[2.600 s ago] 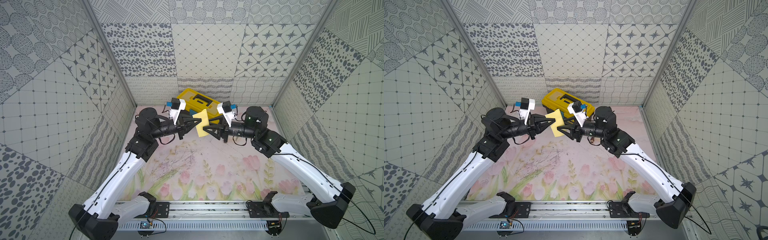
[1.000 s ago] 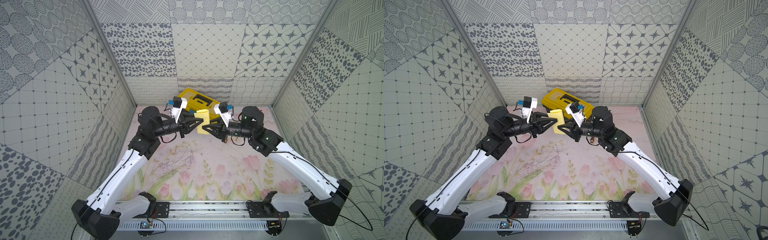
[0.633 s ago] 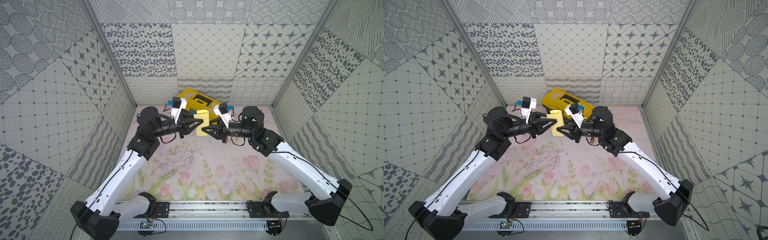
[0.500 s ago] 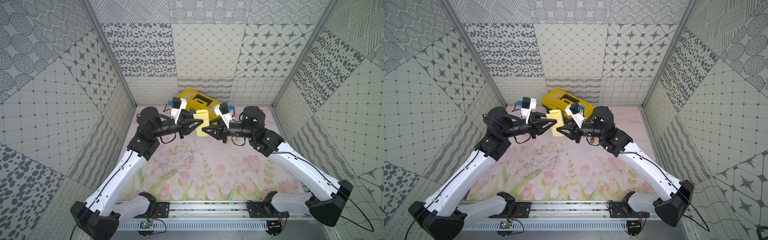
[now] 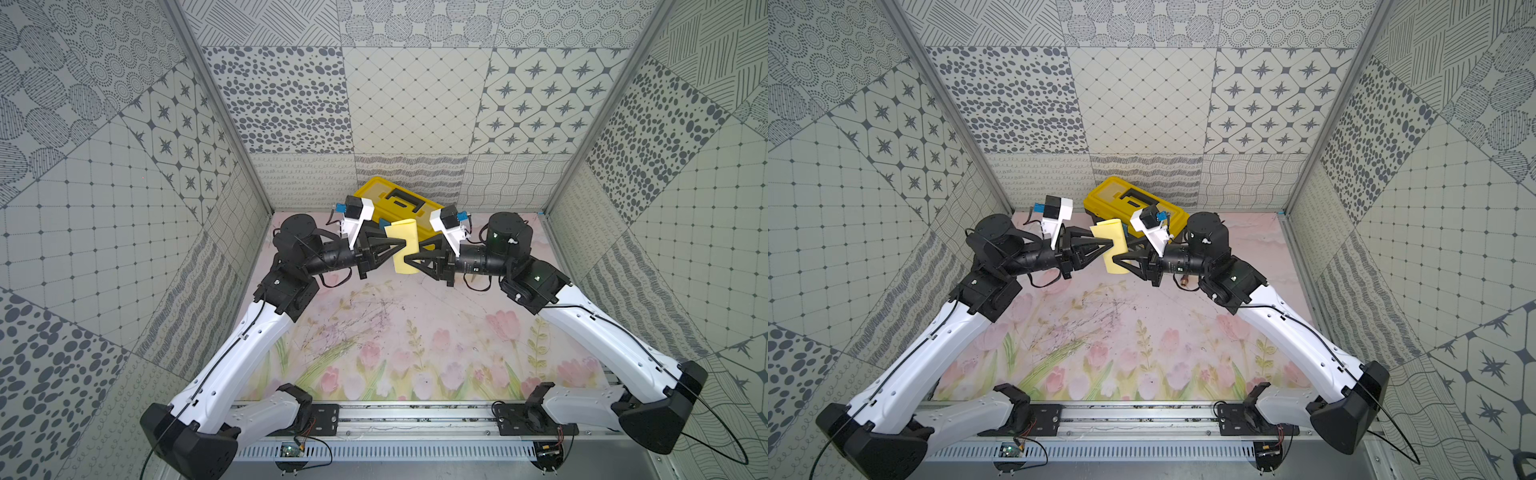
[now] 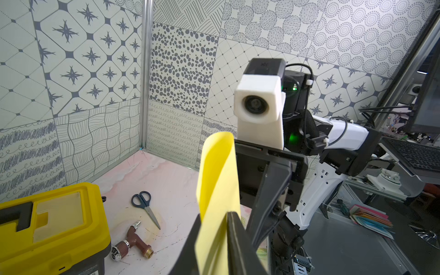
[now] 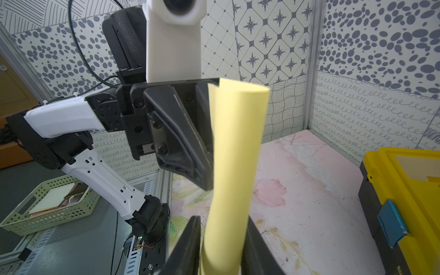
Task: Fold the square paper along the opposite sides
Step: Fold the paper.
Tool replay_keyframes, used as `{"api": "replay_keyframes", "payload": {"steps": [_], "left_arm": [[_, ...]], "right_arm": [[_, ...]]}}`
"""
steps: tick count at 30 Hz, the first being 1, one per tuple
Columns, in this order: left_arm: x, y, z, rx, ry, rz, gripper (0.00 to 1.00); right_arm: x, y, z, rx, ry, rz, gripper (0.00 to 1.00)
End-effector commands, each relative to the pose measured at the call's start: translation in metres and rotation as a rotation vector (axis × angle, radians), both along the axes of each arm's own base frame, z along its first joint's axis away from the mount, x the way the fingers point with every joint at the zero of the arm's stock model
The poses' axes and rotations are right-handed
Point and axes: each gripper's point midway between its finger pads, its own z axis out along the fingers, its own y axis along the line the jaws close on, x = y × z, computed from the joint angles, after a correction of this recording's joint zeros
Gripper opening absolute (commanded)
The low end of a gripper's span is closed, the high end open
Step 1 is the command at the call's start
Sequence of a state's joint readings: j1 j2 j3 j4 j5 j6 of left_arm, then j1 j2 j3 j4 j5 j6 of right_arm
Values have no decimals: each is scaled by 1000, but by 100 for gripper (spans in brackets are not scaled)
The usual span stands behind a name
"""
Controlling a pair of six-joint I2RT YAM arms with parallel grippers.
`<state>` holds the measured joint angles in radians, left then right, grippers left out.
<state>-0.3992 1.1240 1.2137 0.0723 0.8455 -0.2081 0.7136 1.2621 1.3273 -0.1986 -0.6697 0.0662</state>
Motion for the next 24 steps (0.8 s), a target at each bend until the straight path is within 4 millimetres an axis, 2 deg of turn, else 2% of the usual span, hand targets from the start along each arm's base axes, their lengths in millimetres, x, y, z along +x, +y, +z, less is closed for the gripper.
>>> {"api": "replay_keyframes", "payload": {"steps": [1, 6, 15, 20, 24], "left_arm": [[-9, 0, 11, -18, -71, -29, 15], [-11, 0, 12, -18, -77, -31, 15], [-14, 1, 12, -19, -81, -39, 33], [-13, 0, 11, -17, -78, -40, 49], [-14, 0, 12, -17, -83, -44, 69]], "right_arm": [[-8, -2, 15, 40, -60, 17, 32], [-7, -2, 15, 40, -61, 13, 32], [-7, -1, 14, 38, -54, 19, 33], [-9, -2, 16, 43, -58, 19, 32], [-11, -4, 17, 45, -69, 19, 32]]}}
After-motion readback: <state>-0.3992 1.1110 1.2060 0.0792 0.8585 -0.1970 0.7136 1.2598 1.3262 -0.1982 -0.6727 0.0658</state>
